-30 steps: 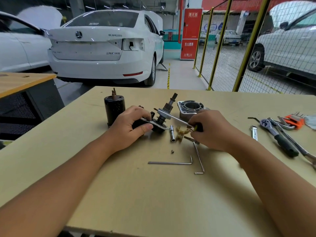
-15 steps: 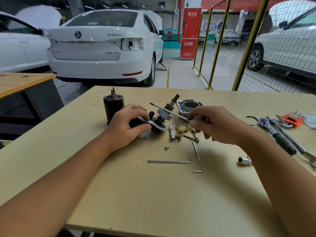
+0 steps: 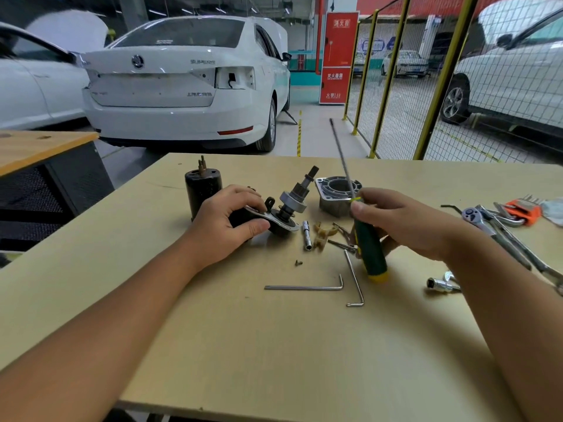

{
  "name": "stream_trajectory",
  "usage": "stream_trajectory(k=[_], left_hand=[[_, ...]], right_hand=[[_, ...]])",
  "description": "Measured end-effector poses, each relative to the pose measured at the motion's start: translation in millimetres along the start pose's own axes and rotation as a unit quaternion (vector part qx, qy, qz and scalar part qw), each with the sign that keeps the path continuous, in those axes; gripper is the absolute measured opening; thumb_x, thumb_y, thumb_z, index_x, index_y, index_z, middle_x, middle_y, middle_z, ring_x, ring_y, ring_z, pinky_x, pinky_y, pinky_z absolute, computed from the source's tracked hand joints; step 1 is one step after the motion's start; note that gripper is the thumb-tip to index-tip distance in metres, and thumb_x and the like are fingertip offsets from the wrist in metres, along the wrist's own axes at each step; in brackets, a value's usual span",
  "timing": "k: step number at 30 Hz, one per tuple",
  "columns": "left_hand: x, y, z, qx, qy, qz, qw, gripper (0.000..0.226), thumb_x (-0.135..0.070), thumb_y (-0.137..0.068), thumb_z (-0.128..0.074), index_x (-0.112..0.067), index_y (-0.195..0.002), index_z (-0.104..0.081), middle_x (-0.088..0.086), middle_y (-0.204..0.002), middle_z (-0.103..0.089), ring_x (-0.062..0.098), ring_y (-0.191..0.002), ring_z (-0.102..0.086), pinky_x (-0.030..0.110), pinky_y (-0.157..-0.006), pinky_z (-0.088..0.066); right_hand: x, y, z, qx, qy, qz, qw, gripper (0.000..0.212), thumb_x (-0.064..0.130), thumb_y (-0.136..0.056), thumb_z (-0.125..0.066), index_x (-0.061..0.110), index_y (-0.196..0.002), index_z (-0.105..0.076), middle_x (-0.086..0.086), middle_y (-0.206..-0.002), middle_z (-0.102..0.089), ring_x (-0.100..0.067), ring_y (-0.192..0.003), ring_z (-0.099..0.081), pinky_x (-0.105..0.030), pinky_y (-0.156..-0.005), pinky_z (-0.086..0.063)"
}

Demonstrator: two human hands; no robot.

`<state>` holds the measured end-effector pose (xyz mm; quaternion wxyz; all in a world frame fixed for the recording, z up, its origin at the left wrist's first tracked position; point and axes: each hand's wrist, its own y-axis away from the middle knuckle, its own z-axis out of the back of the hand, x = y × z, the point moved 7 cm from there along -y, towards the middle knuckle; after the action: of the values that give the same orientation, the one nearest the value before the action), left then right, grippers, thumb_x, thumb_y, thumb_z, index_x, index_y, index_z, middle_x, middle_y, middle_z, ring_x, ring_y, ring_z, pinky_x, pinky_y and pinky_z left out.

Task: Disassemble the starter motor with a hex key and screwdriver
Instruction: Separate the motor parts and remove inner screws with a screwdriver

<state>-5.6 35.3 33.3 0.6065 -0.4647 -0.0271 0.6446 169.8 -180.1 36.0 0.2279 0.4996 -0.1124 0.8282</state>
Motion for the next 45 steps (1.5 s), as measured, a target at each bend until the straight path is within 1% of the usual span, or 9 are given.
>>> stream_trajectory(k=[4, 7, 10, 14, 17, 23, 28, 34, 45], left_hand=[[-1.8, -0.4, 0.1, 0.0, -0.012, -0.01, 1.0, 0.022, -0.009, -0.084, -0.084, -0.018, -0.1, -0.073, 0.004, -0.114, -0.068, 0.017, -0.116, -0.063, 0.031, -0.107, -0.047], [-2.8, -1.1, -1.7, 0.003, -0.025, -0.018, 1.0, 0.018, -0.007, -0.085, -0.083, -0.011, -0.1, -0.073, 0.006, -0.113, -0.067, 0.018, -0.115, -0.063, 0.03, -0.106, -0.047], [-3.2, -1.3, -2.4, 0.007, -0.034, -0.025, 0.999, 0.016, -0.007, -0.087, -0.082, -0.01, -0.1, -0.073, 0.007, -0.113, -0.067, 0.019, -0.115, -0.063, 0.031, -0.105, -0.047], [-3.5, -1.2, -2.0, 0.01, -0.03, -0.027, 0.999, 0.015, -0.021, -0.087, -0.077, -0.015, -0.099, -0.072, 0.006, -0.112, -0.067, 0.016, -0.114, -0.063, 0.025, -0.103, -0.046], [-3.3, -1.4, -1.3, 0.006, -0.021, -0.028, 0.999, 0.014, -0.023, -0.086, -0.076, -0.022, -0.097, -0.069, 0.004, -0.111, -0.067, 0.016, -0.114, -0.064, 0.024, -0.103, -0.046], [0.6, -0.9, 0.1, -0.009, -0.013, -0.018, 1.0, 0.019, -0.023, -0.083, -0.079, -0.014, -0.095, -0.069, 0.004, -0.111, -0.068, 0.016, -0.111, -0.064, 0.024, -0.101, -0.047], [0.7, 1.8, 0.8, -0.006, 0.004, 0.021, 1.0, 0.027, -0.031, -0.079, -0.081, -0.033, -0.099, -0.062, -0.001, -0.114, -0.07, 0.015, -0.115, -0.064, 0.026, -0.102, -0.047], [-1.8, 0.8, 0.0, -0.002, -0.022, -0.012, 1.0, 0.024, -0.012, -0.082, -0.087, -0.009, -0.102, -0.075, 0.003, -0.114, -0.07, 0.014, -0.116, -0.064, 0.025, -0.105, -0.046], [-0.3, 1.6, 1.3, -0.007, -0.013, -0.012, 1.0, 0.021, -0.012, -0.079, -0.089, -0.015, -0.097, -0.078, 0.002, -0.117, -0.07, 0.012, -0.118, -0.064, 0.027, -0.106, -0.046]], right_hand=[[-2.7, 3.3, 0.7, 0.03, -0.03, -0.029, 0.999, 0.033, 0.058, -0.092, -0.051, 0.035, -0.113, -0.063, -0.017, -0.091, -0.061, -0.028, -0.065, -0.066, -0.045, -0.061, -0.059], [-3.0, 3.1, 4.2, 0.026, -0.02, -0.028, 0.999, 0.02, 0.04, -0.1, -0.059, 0.037, -0.12, -0.062, -0.018, -0.088, -0.06, -0.028, -0.062, -0.061, -0.038, -0.054, -0.053], [-3.0, 2.8, 11.3, 0.025, -0.038, -0.013, 0.999, 0.051, 0.006, -0.09, -0.067, 0.026, -0.135, -0.057, -0.021, -0.088, -0.06, -0.029, -0.063, -0.059, -0.038, -0.054, -0.052], [4.1, 8.1, 19.5, 0.048, -0.053, 0.04, 0.997, 0.056, -0.001, -0.082, -0.072, 0.021, -0.133, -0.065, -0.021, -0.082, -0.062, -0.035, -0.067, -0.057, -0.04, -0.061, -0.052], [10.1, 10.6, 31.6, -0.01, -0.047, 0.081, 0.996, 0.045, 0.012, -0.073, -0.083, 0.023, -0.116, -0.074, -0.01, -0.097, -0.072, -0.033, -0.069, -0.066, -0.038, -0.056, -0.054], [7.2, 5.7, 46.4, -0.1, -0.109, 0.122, 0.981, 0.038, 0.016, -0.053, -0.089, 0.007, -0.087, -0.073, -0.022, -0.086, -0.069, -0.034, -0.063, -0.062, -0.037, -0.05, -0.047], [5.1, 6.4, 53.0, -0.104, -0.172, 0.134, 0.97, 0.027, 0.007, -0.065, -0.079, 0.002, -0.092, -0.075, -0.025, -0.09, -0.066, -0.034, -0.067, -0.064, -0.033, -0.055, -0.055], [3.4, 6.8, 62.5, -0.163, -0.246, 0.167, 0.941, 0.025, 0.01, -0.069, -0.081, 0.01, -0.09, -0.066, -0.014, -0.082, -0.064, -0.027, -0.059, -0.06, -0.031, -0.051, -0.05], [-0.5, 4.3, 59.6, -0.176, -0.263, 0.16, 0.935, 0.026, 0.013, -0.071, -0.081, 0.01, -0.089, -0.063, -0.011, -0.08, -0.065, -0.03, -0.061, -0.058, -0.033, -0.051, -0.05]])
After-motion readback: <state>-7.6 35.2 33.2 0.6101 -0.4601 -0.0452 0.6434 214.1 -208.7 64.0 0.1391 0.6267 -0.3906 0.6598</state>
